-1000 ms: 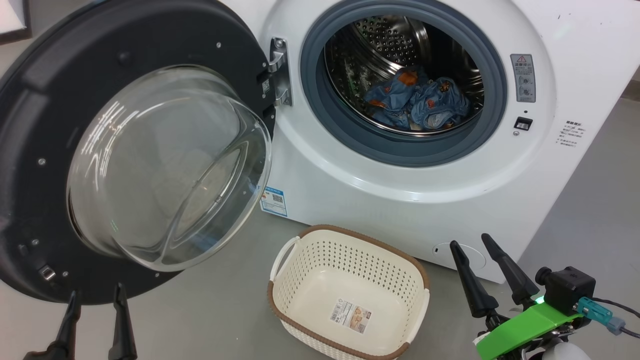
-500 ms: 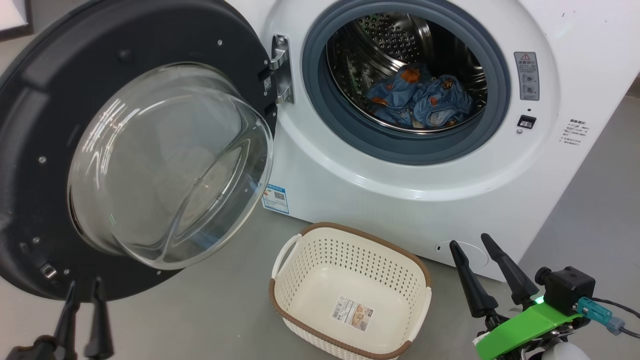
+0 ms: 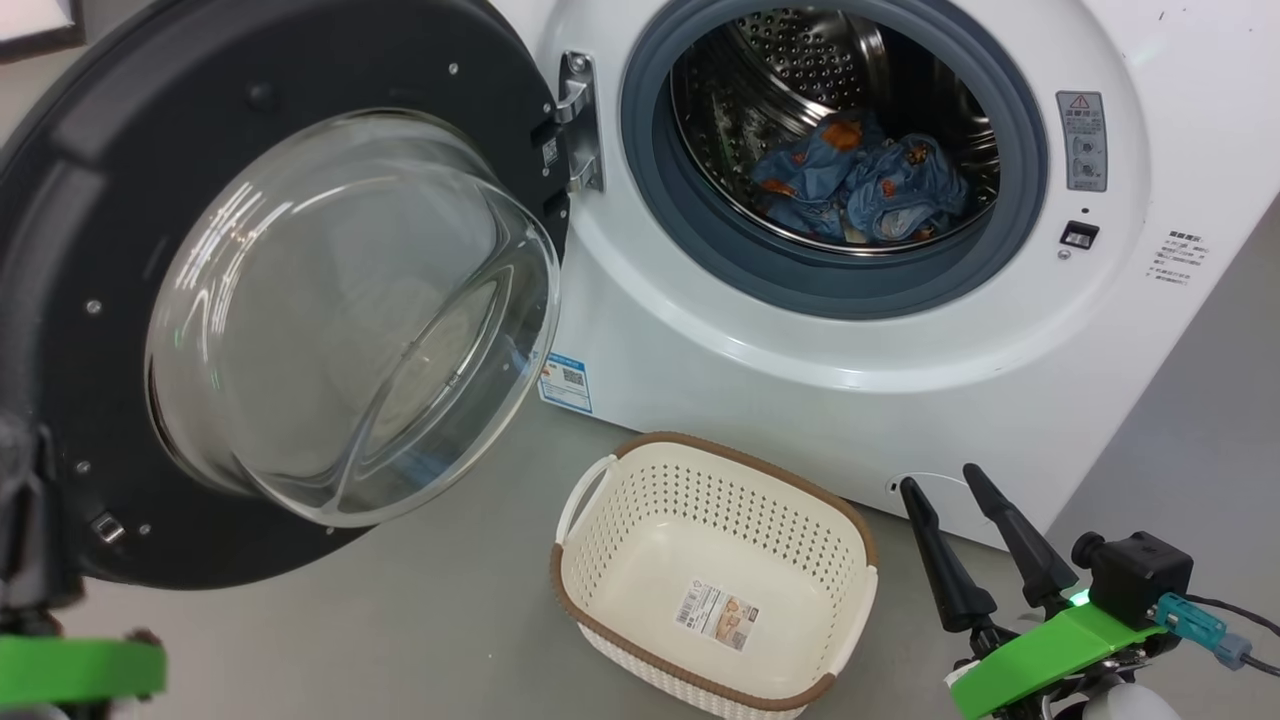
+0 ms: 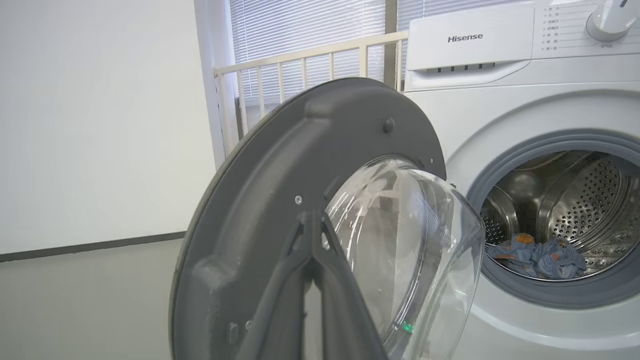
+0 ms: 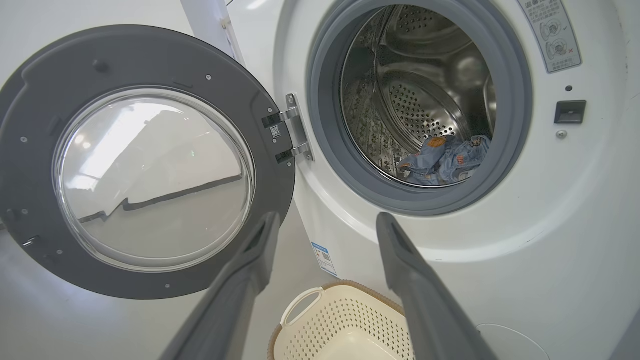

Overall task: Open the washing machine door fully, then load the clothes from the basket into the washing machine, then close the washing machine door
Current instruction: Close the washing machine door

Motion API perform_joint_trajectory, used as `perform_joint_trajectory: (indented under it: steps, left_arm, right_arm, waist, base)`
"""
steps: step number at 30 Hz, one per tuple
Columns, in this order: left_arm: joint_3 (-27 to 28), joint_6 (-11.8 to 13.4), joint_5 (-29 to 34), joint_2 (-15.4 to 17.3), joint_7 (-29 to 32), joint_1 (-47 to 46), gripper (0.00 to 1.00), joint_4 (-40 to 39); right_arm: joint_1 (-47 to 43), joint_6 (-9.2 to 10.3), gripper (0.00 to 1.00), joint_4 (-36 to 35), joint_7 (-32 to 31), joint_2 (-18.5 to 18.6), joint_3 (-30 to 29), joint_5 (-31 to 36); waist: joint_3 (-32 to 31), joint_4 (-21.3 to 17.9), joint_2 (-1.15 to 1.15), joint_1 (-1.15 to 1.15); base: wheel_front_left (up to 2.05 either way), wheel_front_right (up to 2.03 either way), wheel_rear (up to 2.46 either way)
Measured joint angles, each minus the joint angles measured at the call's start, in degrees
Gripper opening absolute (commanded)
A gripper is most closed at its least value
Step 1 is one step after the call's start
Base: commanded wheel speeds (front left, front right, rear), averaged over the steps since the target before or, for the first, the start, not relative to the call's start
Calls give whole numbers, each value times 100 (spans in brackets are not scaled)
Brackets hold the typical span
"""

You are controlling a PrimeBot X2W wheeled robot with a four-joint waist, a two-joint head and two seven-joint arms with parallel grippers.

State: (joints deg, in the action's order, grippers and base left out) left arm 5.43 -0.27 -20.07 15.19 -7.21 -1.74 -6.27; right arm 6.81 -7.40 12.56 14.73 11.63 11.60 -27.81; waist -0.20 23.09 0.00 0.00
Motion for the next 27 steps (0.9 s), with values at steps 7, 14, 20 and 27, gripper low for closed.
perform_joint_trajectory:
  steps: [7, 14, 20, 27]
  left_arm:
    - [416, -209, -845, 213, 527, -622, 0, -112]
    - [944, -401, -1944, 681, 1158, -1675, 0, 475]
    - [1693, -392, -3211, 915, 1830, -2551, 0, 1688]
    - [2223, -169, -4270, 1072, 2668, -3173, 0, 3056]
  right_arm:
    - [0, 0, 100, -23, 0, -36, -74, 0]
    - [15, 0, 100, -37, 0, -25, -75, 0]
    - [59, 0, 100, -38, 0, 4, -45, 0]
    - [147, 0, 100, -24, -1, 26, -18, 0]
  waist:
    - [79, 33, 0, 0]
    - [224, 25, 0, 0]
    - [343, -71, 0, 0]
    - [478, -198, 0, 0]
  base:
    - [0, 0, 0]
    - [0, 0, 0]
    - [0, 0, 0]
    - [0, 0, 0]
